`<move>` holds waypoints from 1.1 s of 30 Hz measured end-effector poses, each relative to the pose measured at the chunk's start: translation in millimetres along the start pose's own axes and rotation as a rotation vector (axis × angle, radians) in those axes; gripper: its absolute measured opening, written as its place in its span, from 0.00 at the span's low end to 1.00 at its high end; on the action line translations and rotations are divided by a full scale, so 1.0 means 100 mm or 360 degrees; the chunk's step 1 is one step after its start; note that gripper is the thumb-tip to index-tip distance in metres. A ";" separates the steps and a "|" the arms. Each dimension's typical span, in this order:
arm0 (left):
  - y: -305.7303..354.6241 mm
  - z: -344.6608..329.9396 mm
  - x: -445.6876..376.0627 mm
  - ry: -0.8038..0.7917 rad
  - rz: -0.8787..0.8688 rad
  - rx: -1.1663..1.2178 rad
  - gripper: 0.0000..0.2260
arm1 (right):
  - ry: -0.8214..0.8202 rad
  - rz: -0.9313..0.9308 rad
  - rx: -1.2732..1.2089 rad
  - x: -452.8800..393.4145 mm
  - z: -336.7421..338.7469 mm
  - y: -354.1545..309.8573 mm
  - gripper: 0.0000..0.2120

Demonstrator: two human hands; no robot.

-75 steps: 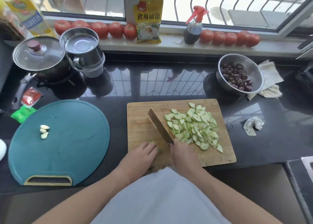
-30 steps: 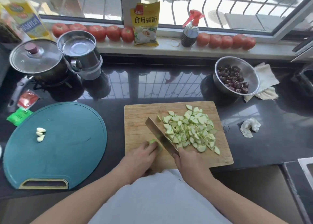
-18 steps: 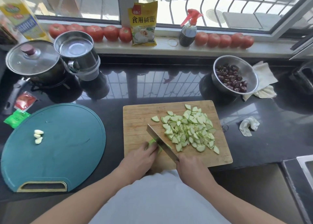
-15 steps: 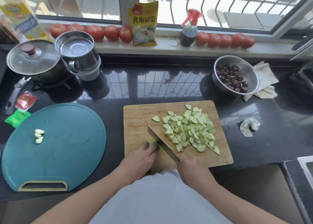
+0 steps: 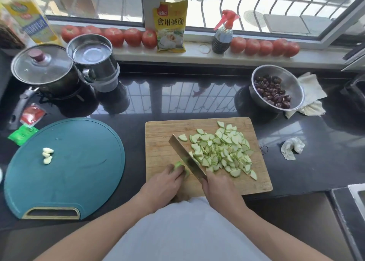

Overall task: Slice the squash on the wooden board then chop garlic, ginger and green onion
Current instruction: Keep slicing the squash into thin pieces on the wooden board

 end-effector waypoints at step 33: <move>-0.03 -0.05 -0.01 -0.0004 0.0019 0.0013 0.33 | -0.0142 0.0040 0.0298 0.06 -0.17 0.10 0.08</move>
Point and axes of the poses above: each hand's wrist, its own x-axis away from the middle knuckle, its own z-axis out of the back of the hand, y = z × x, the point moved 2 cm from there along -x, towards the middle knuckle, and after that the axes turned 5 degrees about -x, right-handed, at the moved point
